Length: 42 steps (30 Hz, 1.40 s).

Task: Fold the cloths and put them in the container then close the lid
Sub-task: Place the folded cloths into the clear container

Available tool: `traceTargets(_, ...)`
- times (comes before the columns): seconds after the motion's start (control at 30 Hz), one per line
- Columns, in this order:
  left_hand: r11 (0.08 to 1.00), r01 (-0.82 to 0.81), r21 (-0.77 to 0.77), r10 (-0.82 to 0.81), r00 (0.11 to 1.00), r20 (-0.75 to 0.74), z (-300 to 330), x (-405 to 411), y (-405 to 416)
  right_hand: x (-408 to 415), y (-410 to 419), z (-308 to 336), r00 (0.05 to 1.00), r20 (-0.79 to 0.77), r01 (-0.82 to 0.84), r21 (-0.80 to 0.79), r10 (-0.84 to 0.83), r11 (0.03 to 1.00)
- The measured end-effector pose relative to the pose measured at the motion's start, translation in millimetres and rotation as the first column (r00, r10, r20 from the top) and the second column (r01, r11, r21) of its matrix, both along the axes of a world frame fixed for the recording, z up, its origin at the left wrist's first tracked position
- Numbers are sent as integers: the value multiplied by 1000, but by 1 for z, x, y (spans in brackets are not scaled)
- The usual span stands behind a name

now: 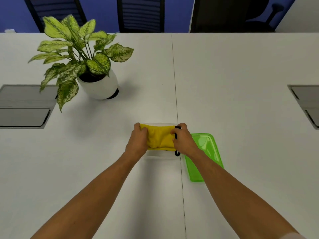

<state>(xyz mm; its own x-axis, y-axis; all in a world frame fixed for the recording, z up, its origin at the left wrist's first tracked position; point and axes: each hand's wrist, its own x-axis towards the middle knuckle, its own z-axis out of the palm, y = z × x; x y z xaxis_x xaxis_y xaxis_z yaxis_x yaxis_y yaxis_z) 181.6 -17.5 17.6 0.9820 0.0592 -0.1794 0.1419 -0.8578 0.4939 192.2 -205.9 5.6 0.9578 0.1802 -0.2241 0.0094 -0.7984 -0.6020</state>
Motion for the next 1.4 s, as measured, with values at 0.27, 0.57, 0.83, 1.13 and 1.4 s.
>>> traceTargets(0.27, 995, 35, 90, -22, 989, -145, -40, 17, -2, 5, 16, -31, 986, -18, -161, -352, 166, 922)
traceTargets(0.57, 837, 353, 419, -243, 924, -294, -55, 16, 4, 11, 25, -48, 974, -24, -201, -559, 226, 804)
traceTargets(0.83, 668, 478, 570, -435, 873, -222, -70, 17, 12, 11, 24, -48, 969, -12, -210, -559, 245, 802)
traceTargets(1.13, 1000, 25, 15, -29, 948, 317, -51, -2, 19, -1, -11, -28, 868, 421, 298, -16, -264, 954)
traceTargets(1.4, 664, -518, -539, 477, 849, -228, -56, -18, 33, -64, -110, -63, 725, 83, 675, -284, -684, 681)
